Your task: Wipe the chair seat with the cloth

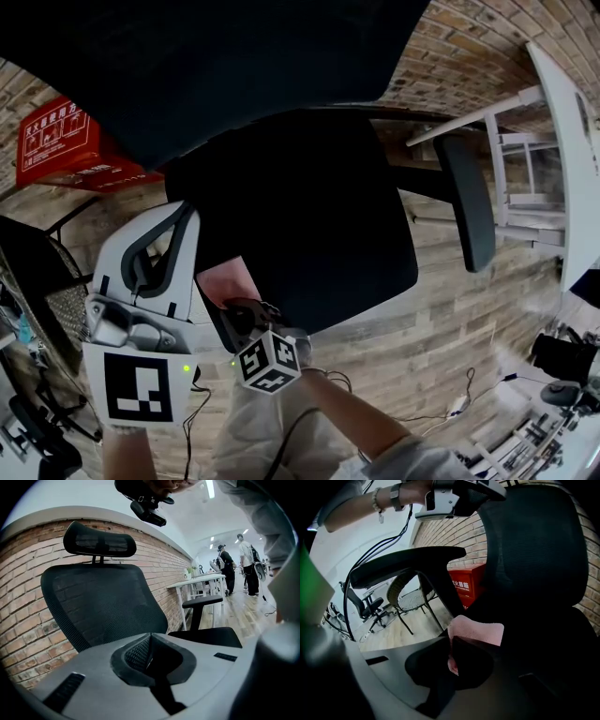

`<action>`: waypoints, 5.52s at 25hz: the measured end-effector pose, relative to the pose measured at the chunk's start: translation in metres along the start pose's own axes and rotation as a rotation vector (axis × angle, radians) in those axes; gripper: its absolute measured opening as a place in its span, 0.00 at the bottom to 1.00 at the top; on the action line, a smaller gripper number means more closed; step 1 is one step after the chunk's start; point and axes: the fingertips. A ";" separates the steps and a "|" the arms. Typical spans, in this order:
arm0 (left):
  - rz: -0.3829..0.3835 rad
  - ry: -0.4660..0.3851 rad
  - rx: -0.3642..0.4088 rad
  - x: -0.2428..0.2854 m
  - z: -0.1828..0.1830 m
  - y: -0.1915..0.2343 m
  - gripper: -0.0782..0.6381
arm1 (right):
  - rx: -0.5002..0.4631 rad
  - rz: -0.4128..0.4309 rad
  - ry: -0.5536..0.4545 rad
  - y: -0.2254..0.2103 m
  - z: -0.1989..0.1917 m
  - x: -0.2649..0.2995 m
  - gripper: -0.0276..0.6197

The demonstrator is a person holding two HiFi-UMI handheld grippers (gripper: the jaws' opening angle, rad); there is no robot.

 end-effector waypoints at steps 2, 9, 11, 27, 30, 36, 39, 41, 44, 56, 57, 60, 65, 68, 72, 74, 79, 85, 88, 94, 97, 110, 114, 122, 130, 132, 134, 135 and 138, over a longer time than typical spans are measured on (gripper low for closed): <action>-0.002 -0.001 0.000 0.000 0.001 -0.003 0.13 | 0.011 -0.023 0.003 -0.009 -0.004 -0.003 0.12; -0.031 -0.021 0.008 0.006 0.014 -0.020 0.13 | 0.057 -0.170 0.023 -0.067 -0.029 -0.030 0.12; -0.041 -0.031 0.011 0.009 0.019 -0.026 0.13 | 0.088 -0.230 0.022 -0.090 -0.038 -0.043 0.12; -0.133 -0.084 0.051 0.032 0.060 -0.075 0.13 | 0.282 -0.653 0.028 -0.258 -0.116 -0.196 0.12; -0.141 -0.091 0.049 0.035 0.066 -0.080 0.13 | 0.295 -0.717 0.030 -0.282 -0.124 -0.225 0.12; -0.147 -0.099 0.060 0.036 0.074 -0.084 0.13 | 0.315 -0.762 0.037 -0.299 -0.133 -0.251 0.12; -0.144 -0.094 0.060 0.034 0.074 -0.084 0.13 | 0.307 -0.735 0.041 -0.290 -0.134 -0.242 0.12; -0.141 -0.091 0.060 0.032 0.072 -0.084 0.13 | 0.307 -0.711 0.038 -0.280 -0.133 -0.232 0.12; -0.134 -0.088 0.058 0.027 0.070 -0.085 0.13 | 0.308 -0.668 0.034 -0.260 -0.133 -0.215 0.12; -0.098 -0.076 0.036 0.011 0.054 -0.078 0.13 | 0.220 -0.359 0.048 -0.121 -0.121 -0.127 0.12; -0.094 -0.075 0.032 0.010 0.054 -0.077 0.13 | 0.206 -0.325 0.048 -0.107 -0.118 -0.120 0.12; -0.085 -0.075 0.028 0.007 0.052 -0.075 0.13 | 0.181 -0.245 0.039 -0.068 -0.110 -0.103 0.12; -0.076 -0.068 0.025 0.004 0.048 -0.074 0.13 | 0.174 -0.146 0.028 -0.015 -0.102 -0.079 0.12; -0.074 -0.064 0.022 0.002 0.045 -0.073 0.13 | 0.153 -0.096 0.026 0.012 -0.097 -0.067 0.12; -0.072 -0.056 0.017 0.000 0.041 -0.073 0.13 | 0.105 -0.040 0.027 0.042 -0.092 -0.057 0.12; -0.072 -0.054 0.013 -0.001 0.040 -0.073 0.13 | 0.065 -0.012 0.034 0.056 -0.092 -0.053 0.12; -0.072 -0.051 0.014 -0.002 0.038 -0.074 0.13 | 0.027 0.016 0.060 0.068 -0.101 -0.049 0.12; -0.081 -0.049 0.012 -0.002 0.037 -0.078 0.13 | 0.119 -0.091 0.098 0.033 -0.131 -0.064 0.12; -0.090 -0.054 0.013 -0.001 0.039 -0.083 0.13 | 0.169 -0.180 0.115 0.001 -0.151 -0.081 0.12; -0.112 -0.065 0.024 0.005 0.046 -0.094 0.13 | 0.263 -0.398 0.140 -0.079 -0.190 -0.132 0.12; -0.122 -0.064 0.020 0.008 0.049 -0.100 0.13 | 0.304 -0.507 0.144 -0.121 -0.206 -0.163 0.12; -0.165 -0.083 0.043 0.021 0.057 -0.122 0.13 | 0.448 -0.861 0.134 -0.251 -0.236 -0.261 0.12; -0.174 -0.087 0.062 0.023 0.060 -0.126 0.13 | 0.476 -0.897 0.132 -0.261 -0.241 -0.272 0.12; -0.178 -0.126 0.059 -0.017 0.105 -0.123 0.13 | 0.412 -0.842 0.065 -0.225 -0.199 -0.305 0.12; -0.183 -0.176 0.058 -0.097 0.183 -0.120 0.13 | 0.279 -0.758 -0.078 -0.151 -0.104 -0.372 0.12; -0.176 -0.190 0.031 -0.120 0.202 -0.120 0.13 | 0.272 -0.748 -0.128 -0.126 -0.084 -0.395 0.12; -0.152 -0.212 -0.001 -0.140 0.220 -0.114 0.13 | 0.272 -0.748 -0.179 -0.104 -0.062 -0.419 0.12; -0.140 -0.224 -0.008 -0.149 0.229 -0.110 0.13 | 0.274 -0.750 -0.206 -0.094 -0.051 -0.430 0.12; -0.104 -0.257 -0.010 -0.177 0.252 -0.099 0.13 | 0.268 -0.756 -0.284 -0.068 -0.020 -0.461 0.12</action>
Point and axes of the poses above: the fingertips, and each gripper's own axes: x forward along the fingers, y to its left, z out of its top, and after that the axes turned 9 degrees about x, right-handed
